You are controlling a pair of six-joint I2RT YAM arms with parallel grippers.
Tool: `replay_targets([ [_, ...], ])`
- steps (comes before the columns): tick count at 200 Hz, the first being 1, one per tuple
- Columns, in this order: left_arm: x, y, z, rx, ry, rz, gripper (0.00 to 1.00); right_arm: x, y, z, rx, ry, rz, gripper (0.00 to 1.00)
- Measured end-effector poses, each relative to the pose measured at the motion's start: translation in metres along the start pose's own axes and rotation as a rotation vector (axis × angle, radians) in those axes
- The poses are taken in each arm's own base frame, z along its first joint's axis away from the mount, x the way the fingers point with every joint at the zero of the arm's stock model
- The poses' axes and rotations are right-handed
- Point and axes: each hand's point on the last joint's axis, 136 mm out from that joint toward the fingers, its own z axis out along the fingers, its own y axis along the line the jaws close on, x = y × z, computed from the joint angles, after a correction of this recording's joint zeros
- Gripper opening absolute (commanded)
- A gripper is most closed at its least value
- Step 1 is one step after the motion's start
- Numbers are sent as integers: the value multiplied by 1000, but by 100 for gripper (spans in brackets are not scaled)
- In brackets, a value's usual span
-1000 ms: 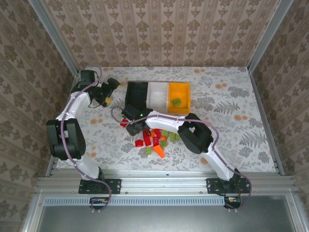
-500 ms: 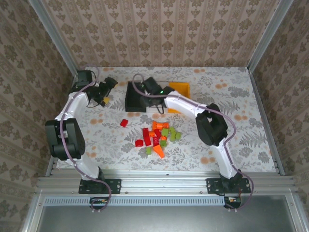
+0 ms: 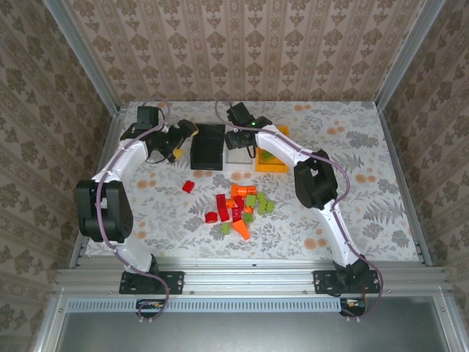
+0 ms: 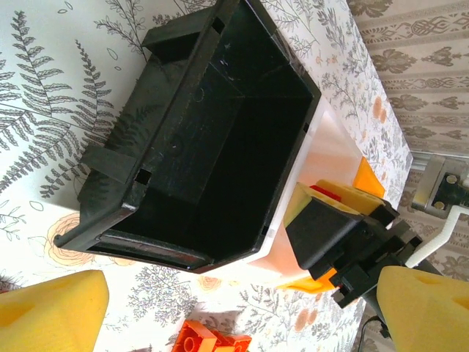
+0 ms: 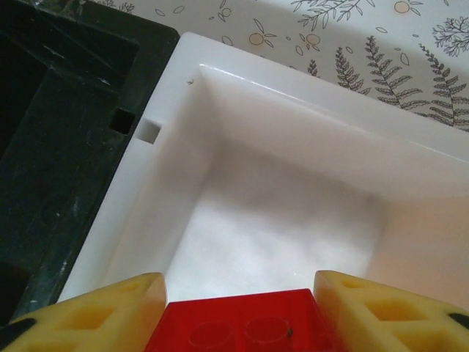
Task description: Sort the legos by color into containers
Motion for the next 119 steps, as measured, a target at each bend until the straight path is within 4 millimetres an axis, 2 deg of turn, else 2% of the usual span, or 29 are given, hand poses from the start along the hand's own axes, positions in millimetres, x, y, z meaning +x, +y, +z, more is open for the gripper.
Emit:
replay_targets([
  [44,2,-1,1,-2,5,10,96,0,3,-2,-3,-2,-7,64],
  [69,3,-1,1,-4,5,15,96,-2,6,-13,-10,-13,-9,63],
  [84,4,-1,2,-8,5,28,96,1,8,-31,-18,-24,-14,63],
  [98,11,-3,5,-20,14,55,94,8,11,-56,-29,-44,-14,63],
  [119,37,-18,16,-32,57,143,91,22,5,-101,-40,-96,16,62],
])
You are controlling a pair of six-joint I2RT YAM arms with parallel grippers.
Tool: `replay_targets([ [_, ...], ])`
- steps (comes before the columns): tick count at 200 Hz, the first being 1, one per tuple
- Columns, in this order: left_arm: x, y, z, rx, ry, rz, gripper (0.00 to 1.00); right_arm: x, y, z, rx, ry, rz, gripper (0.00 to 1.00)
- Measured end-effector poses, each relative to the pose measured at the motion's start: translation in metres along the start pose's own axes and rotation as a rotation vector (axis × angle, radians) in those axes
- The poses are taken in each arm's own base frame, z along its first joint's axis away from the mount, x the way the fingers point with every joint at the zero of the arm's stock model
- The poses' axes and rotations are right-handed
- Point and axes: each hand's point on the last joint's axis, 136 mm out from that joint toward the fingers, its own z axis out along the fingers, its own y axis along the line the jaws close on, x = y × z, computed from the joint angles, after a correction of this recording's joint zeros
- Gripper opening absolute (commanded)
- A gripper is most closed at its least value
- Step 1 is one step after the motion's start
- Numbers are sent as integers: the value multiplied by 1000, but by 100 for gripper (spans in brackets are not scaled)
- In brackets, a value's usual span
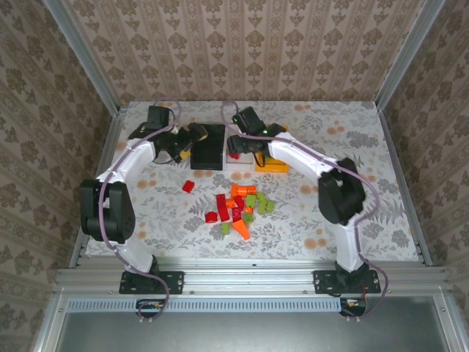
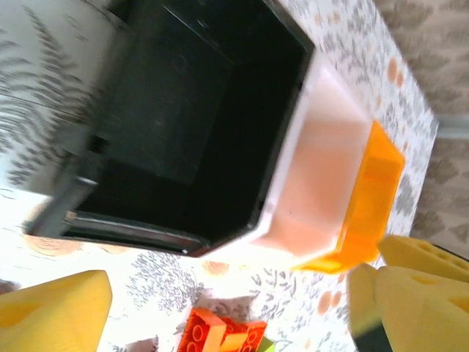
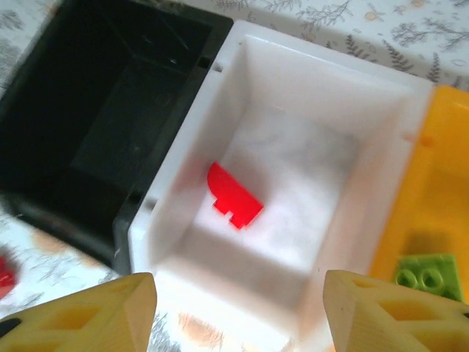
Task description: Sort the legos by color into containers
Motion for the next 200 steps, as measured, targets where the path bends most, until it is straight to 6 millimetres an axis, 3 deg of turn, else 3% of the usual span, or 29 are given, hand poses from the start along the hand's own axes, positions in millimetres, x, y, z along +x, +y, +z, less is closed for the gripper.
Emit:
replay_targets([
  [30,59,-44,33,-11,121,201,85,27,-35,-46,29,-62,89,60],
  [53,112,-64,64,-42,249,349,81,64,-78,-50,98,-30,165,60],
  [74,143,-55,84,-119,328,437,75,101,-109,-48,155,22,213,59],
  [94,147,-32,91,-208,356,461,66,122,-121,-51,176,49,232,58],
  [116,140,-11,93,-302,362,471,52,121,-121,-54,170,30,239,58],
  [138,136,-3,95,-353,355,497,51,112,-119,-58,155,-3,244,58],
  [200,146,3,92,-413,363,534,48,101,-115,-75,118,-81,256,58],
])
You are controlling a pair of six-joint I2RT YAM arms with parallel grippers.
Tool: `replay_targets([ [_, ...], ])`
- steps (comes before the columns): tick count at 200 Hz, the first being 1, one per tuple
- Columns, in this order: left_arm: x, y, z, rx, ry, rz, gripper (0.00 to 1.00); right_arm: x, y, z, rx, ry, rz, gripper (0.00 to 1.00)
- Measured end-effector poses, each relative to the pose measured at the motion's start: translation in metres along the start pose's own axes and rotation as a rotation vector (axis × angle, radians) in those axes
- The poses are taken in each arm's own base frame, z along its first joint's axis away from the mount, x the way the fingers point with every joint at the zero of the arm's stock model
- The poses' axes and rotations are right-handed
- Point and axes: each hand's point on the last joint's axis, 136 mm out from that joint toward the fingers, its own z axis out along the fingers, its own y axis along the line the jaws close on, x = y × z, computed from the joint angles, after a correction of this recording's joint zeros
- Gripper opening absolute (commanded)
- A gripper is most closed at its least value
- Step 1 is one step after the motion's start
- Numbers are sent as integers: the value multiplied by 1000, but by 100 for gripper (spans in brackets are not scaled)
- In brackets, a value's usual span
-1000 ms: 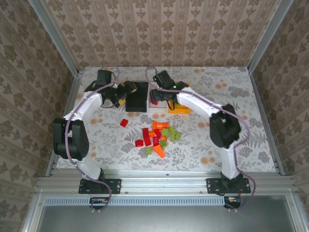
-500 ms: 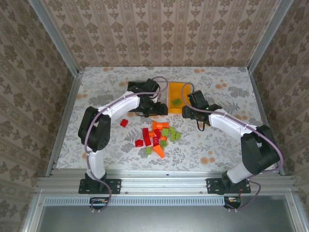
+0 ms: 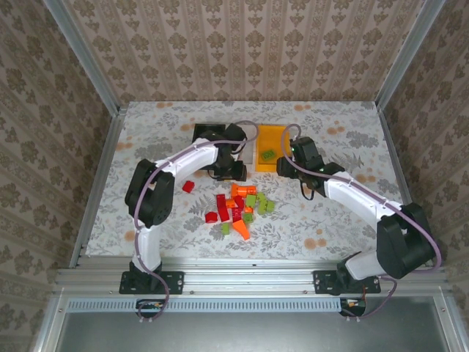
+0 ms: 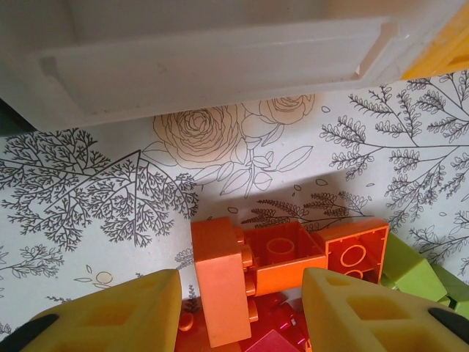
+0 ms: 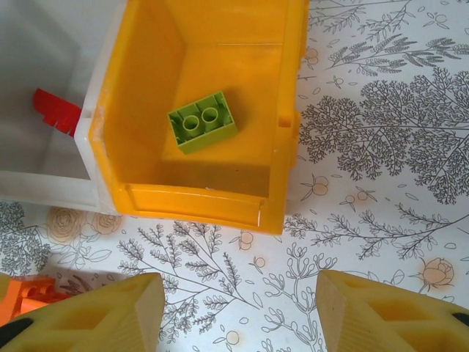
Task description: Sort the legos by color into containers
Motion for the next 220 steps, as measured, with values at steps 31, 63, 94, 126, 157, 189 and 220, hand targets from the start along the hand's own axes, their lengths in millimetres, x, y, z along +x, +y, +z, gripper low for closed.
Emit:
replay_targets([
  [31,0,2,2,-9,1,-1,48,-1,-1,-6,-8,-14,5,58],
  [63,6,7,7,-21,18,-5,48,-6,0,-10,-17,-37,12,58],
  [94,19,14,17,-33,55,-13,47,-7,1,-11,-22,-41,14,58],
  [126,26,18,22,-24,61,-30,46,-8,2,-10,-33,-48,17,58],
  [157,24,20,21,-23,51,-43,41,-7,4,-10,-43,-47,19,58],
  [189,17,30,17,-57,20,-51,39,-7,4,-11,-45,-48,19,58],
  [220,13,43,8,-88,-14,-69,40,-9,5,-15,-51,-58,20,59],
])
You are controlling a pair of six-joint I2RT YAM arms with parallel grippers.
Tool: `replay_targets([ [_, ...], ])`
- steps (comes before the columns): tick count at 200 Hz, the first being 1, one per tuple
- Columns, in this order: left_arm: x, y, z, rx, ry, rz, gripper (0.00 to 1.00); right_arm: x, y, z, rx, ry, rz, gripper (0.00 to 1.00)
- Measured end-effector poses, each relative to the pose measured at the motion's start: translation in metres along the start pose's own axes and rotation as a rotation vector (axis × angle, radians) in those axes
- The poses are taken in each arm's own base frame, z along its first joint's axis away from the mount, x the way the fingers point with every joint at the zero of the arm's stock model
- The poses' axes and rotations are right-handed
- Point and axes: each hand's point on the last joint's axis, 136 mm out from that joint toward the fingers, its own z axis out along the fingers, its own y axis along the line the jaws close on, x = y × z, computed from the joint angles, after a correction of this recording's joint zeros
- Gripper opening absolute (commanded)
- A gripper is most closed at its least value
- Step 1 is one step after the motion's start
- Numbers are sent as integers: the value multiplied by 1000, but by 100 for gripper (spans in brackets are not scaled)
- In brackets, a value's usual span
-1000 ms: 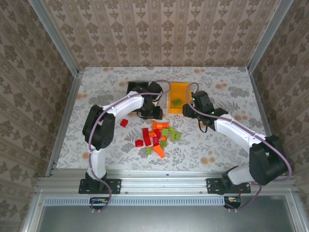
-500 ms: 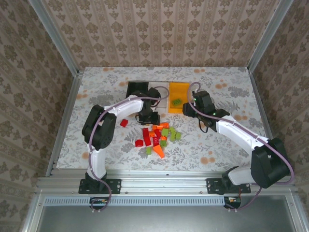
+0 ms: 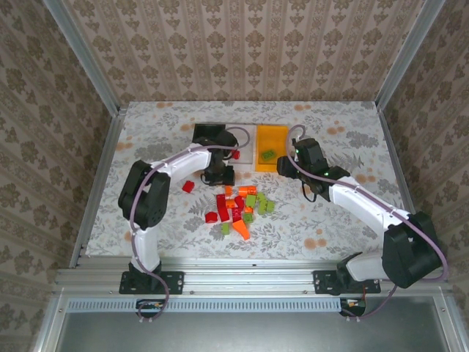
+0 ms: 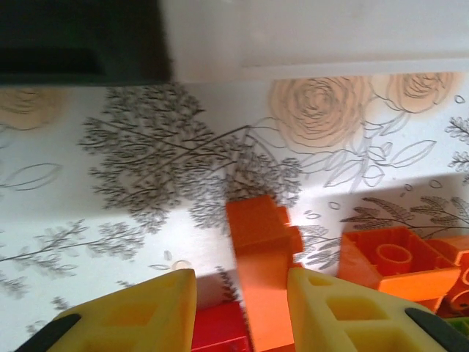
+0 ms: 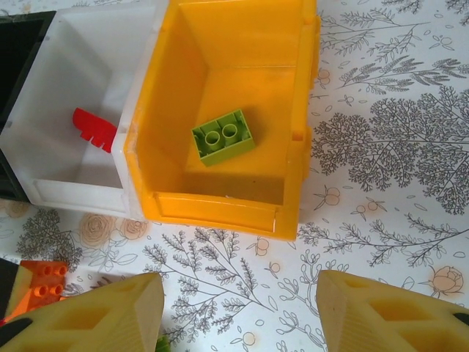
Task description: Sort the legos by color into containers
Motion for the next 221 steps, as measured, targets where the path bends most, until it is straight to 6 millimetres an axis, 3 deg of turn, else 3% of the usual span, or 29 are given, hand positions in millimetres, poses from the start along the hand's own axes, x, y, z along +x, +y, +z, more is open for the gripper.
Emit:
replay_targets([
  [46,-4,-5,-15,18,-38,26,60,1,2,-1,-14,2,1,59],
  [72,1,-14,-15,30,-32,35,62,2,3,0,-21,4,2,59],
  [112,2,-23,-10,39,-37,31,56,2,4,0,-27,-1,5,59],
  [154,4,-17,10,6,-5,7,49,1,4,-2,-31,-7,5,59],
  [221,2,-15,18,-7,-10,4,39,2,8,-2,-52,-2,6,59],
])
